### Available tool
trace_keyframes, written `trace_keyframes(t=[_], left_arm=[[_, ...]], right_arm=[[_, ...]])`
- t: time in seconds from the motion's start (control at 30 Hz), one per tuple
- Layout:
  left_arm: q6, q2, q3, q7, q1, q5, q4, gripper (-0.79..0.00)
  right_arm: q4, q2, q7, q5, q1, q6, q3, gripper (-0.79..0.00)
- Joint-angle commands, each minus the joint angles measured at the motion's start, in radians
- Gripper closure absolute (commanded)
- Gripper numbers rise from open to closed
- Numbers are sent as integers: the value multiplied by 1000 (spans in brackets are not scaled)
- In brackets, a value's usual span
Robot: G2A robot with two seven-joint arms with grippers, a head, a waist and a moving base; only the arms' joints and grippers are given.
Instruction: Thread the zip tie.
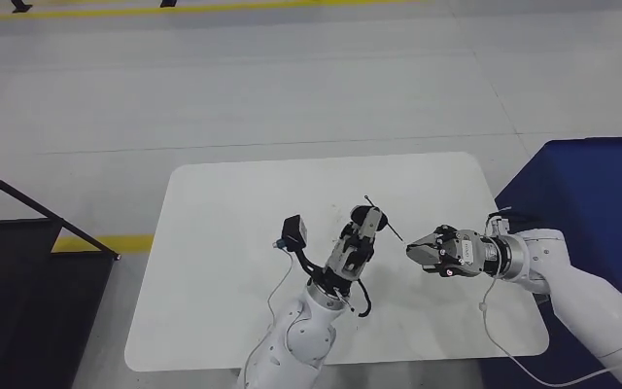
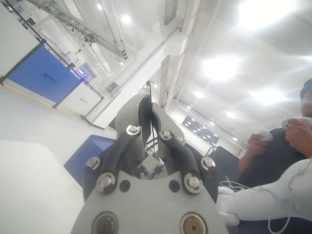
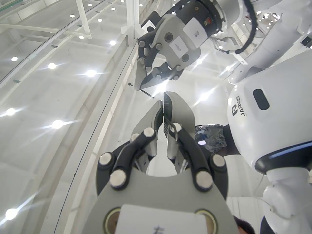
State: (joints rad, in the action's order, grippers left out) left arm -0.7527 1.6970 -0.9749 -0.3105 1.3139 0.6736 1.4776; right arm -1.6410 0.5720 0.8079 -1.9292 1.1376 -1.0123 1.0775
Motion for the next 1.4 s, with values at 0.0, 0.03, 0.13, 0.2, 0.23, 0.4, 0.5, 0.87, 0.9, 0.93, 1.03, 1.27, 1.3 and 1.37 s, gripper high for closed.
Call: trace_keyframes(t=[0.0,0.03,0.13,0.2,0.23,0.4,0.5,0.87,0.9,0.93,1.03,1.27,1.3,1.37], left_arm=[[-39,-5,4,39,10,-42,18,0],[-51,-8,0,51,15,-58,32,0],[-58,-14,-13,62,29,-76,65,0],[-51,-16,-16,56,34,-91,81,0],[-44,-16,-17,60,33,-90,82,0],[-21,-18,-18,63,17,-74,59,0],[-17,-19,-15,62,9,-64,48,0],[-2,-22,-2,46,-1,-50,29,0],[-2,-22,0,46,-2,-52,29,0],[-1,-22,1,47,-4,-46,29,0],[-4,-23,5,42,-2,-45,29,0],[-10,-27,7,23,6,-24,39,0],[-11,-28,7,22,7,-23,38,0],[-12,-29,9,26,8,-19,36,0]], right_arm=[[0,0,0,0,0,0,0,0],[0,0,0,0,0,0,0,0],[0,0,0,0,0,0,0,0],[0,0,0,0,0,0,0,0],[0,0,0,0,0,0,0,0],[0,0,0,0,0,0,0,0],[0,0,0,0,0,0,0,0],[0,0,0,0,0,0,0,0],[0,0,0,0,0,0,0,0],[0,0,0,0,0,0,0,0],[0,0,0,0,0,0,0,0],[0,0,0,0,0,0,0,0],[0,0,0,0,0,0,0,0],[0,0,0,0,0,0,0,0]])
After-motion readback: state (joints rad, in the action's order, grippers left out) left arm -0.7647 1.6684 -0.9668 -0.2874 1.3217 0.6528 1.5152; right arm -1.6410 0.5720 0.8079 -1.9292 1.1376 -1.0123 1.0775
